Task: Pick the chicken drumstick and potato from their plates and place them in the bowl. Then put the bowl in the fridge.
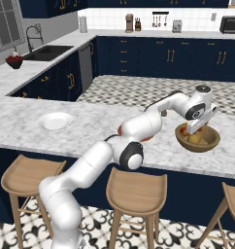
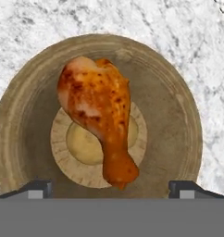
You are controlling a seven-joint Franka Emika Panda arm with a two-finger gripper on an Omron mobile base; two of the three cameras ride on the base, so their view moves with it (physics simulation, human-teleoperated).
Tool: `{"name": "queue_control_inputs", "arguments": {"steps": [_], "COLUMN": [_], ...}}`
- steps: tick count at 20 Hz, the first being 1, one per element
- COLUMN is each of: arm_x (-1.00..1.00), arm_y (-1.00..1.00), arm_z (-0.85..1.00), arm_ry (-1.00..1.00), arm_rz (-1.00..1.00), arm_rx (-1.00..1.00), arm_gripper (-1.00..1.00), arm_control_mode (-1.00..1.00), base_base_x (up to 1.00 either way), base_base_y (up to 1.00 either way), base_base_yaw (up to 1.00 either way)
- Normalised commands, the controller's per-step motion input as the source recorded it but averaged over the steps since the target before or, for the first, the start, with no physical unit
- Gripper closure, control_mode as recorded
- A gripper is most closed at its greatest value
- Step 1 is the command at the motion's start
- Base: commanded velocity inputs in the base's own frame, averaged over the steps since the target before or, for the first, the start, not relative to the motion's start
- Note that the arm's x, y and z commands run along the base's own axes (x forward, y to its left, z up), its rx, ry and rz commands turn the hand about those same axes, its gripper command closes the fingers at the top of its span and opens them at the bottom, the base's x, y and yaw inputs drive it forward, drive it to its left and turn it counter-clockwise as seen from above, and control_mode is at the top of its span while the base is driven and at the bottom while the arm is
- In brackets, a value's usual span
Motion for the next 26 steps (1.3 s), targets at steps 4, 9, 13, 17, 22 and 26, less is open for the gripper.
{"name": "queue_control_inputs", "arguments": {"steps": [4,9,13,17,22,26], "arm_x": [-0.62,-0.61,-0.76,-0.65,-0.49,-0.02], "arm_y": [0.2,0.22,0.23,0.29,0.49,0.31], "arm_z": [0.0,0.0,-0.11,-0.14,-0.36,-0.43], "arm_ry": [0.1,0.15,0.02,-0.04,-0.08,0.0], "arm_rz": [0.0,-0.15,-0.51,-0.56,-0.67,-0.85], "arm_rx": [0.01,0.11,0.17,0.2,0.03,-0.06], "arm_gripper": [-1.0,-1.0,-1.0,-1.0,-1.0,-1.0], "arm_control_mode": [-1.0,-1.0,-1.0,-1.0,-1.0,-1.0], "base_base_x": [0.0,0.0,0.0,0.0,0.0,0.0], "base_base_y": [0.0,0.0,0.0,0.0,0.0,0.0], "base_base_yaw": [0.0,0.0,0.0,0.0,0.0,0.0]}}
